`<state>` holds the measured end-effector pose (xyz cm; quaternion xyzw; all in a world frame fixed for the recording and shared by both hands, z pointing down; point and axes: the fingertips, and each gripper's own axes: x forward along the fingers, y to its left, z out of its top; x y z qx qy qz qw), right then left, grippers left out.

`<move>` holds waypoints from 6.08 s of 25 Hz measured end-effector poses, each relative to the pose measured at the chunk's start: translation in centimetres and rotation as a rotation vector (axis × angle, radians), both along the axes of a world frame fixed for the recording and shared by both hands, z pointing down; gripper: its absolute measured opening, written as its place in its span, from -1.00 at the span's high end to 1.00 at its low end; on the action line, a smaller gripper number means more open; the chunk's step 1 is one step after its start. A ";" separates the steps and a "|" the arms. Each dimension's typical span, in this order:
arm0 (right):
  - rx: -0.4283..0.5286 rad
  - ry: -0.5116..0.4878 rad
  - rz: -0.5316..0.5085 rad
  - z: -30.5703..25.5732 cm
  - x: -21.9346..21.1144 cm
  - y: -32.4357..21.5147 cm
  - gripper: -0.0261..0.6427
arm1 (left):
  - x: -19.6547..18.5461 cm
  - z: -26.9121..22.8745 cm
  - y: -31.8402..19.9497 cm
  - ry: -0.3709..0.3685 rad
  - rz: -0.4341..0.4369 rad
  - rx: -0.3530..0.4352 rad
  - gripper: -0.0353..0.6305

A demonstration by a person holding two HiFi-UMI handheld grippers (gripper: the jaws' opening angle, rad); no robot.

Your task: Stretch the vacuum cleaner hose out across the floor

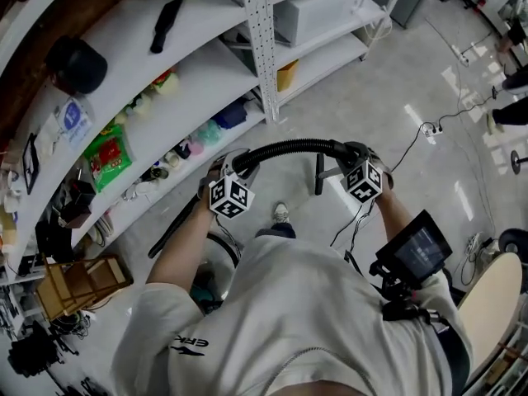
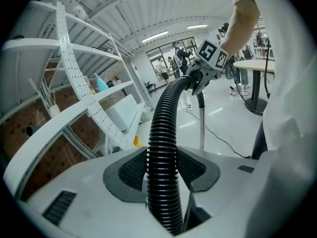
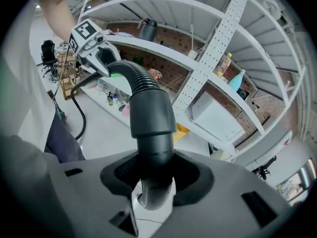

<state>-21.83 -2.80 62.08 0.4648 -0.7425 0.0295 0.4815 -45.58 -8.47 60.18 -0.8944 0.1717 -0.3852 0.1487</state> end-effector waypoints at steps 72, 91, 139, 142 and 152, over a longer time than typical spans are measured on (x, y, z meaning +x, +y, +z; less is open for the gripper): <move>-0.019 0.087 0.044 1.2 60.6 -17.4 0.44 | 60.5 3.1 -16.9 0.026 0.024 -0.131 0.35; -0.023 0.146 -0.015 2.3 71.2 -23.3 0.44 | 70.7 5.2 -21.0 0.034 -0.030 -0.170 0.35; -0.070 0.207 -0.222 5.6 102.4 -39.5 0.44 | 101.2 8.8 -33.4 -0.021 -0.228 -0.224 0.41; -0.074 0.213 -0.235 6.1 103.7 -39.7 0.44 | 102.4 9.3 -33.2 -0.027 -0.234 -0.230 0.41; -0.112 0.235 -0.252 8.7 105.1 -39.7 0.44 | 103.7 11.3 -32.2 -0.050 -0.260 -0.277 0.42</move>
